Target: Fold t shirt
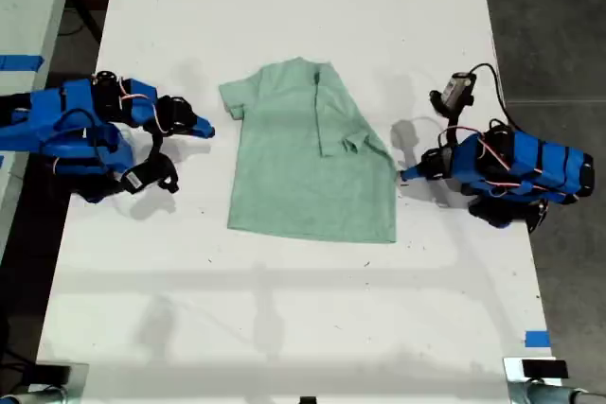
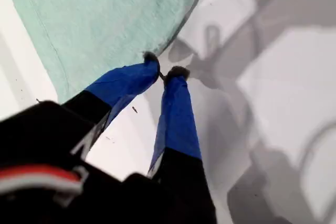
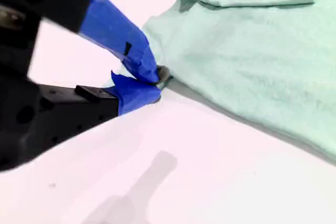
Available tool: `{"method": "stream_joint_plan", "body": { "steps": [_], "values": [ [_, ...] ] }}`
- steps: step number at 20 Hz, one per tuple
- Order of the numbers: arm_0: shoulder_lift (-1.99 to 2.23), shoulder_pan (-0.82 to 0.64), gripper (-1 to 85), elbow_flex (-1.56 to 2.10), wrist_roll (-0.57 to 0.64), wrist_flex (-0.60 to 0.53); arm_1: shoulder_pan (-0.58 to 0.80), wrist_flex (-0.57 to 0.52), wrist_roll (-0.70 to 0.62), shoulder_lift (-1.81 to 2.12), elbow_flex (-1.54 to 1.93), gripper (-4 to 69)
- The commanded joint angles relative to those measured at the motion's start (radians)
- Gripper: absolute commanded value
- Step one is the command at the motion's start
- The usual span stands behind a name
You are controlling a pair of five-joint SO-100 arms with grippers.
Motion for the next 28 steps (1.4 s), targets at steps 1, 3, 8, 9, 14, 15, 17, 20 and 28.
{"method": "stream_joint_plan", "body": {
  "steps": [1,3,8,9,14,15,17,20,28],
  "values": [
    [0.514,0.04,-0.3,0.29,-0.064,0.044,0.012,-0.029,-0.021,0.006,0.023,5.1],
    [0.541,0.046,-0.3,0.351,-0.048,0.017,0.018,-0.029,-0.021,0.008,0.029,5.0],
    [0.54,-0.006,-0.3,0.362,-0.051,0.04,0.023,-0.028,0.017,0.011,0.037,3.4],
    [0.54,0.0,-0.3,0.362,-0.052,0.044,0.021,-0.026,0.029,0.011,0.038,2.9],
    [0.54,-0.008,-0.3,0.362,-0.069,0.057,0.011,-0.025,0.063,0.011,0.04,2.3],
    [0.54,-0.008,-0.3,0.362,-0.069,0.057,0.011,-0.025,0.063,0.011,0.041,2.3],
    [0.54,-0.006,-0.3,0.362,-0.072,0.058,0.008,-0.025,0.069,0.011,0.041,2.3],
    [0.54,-0.014,-0.3,0.362,-0.072,0.06,0.005,-0.025,0.074,0.011,0.041,2.3],
    [0.54,-0.015,-0.3,0.362,-0.072,0.061,0.0,-0.034,0.058,0.011,0.048,2.3]
  ]
}}
